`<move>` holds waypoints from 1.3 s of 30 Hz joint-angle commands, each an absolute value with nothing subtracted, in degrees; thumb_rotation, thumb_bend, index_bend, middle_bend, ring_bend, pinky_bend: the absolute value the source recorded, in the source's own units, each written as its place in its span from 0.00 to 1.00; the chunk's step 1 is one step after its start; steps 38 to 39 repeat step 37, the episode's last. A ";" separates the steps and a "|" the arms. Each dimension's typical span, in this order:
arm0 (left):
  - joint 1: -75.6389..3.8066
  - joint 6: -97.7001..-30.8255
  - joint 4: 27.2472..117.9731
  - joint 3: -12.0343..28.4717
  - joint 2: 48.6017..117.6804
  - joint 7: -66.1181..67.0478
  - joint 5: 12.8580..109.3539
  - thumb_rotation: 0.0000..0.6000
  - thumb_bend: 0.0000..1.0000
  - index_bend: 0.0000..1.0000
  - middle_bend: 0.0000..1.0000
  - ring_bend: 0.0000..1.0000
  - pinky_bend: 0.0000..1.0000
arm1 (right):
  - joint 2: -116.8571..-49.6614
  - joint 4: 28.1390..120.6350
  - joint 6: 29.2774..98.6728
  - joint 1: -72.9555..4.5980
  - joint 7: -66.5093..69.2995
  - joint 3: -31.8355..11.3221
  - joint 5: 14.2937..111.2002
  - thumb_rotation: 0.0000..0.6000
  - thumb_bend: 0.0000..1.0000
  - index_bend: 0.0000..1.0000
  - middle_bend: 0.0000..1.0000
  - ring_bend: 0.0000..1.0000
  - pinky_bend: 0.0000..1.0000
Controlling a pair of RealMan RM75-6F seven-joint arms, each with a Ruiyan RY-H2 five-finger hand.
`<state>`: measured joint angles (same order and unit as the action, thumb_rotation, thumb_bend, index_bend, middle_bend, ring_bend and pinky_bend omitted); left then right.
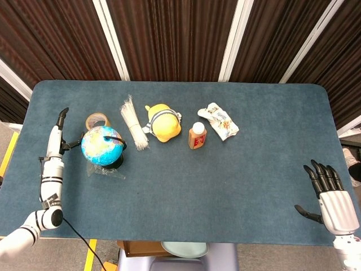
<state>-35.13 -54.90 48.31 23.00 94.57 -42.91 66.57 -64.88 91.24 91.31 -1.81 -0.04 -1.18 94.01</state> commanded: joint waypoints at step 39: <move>-10.87 -80.38 88.39 -4.83 65.25 -4.51 94.13 1.00 0.39 0.00 0.00 0.00 0.00 | -64.45 92.51 87.63 -2.84 -1.34 1.42 95.92 1.00 0.18 0.00 0.00 0.00 0.00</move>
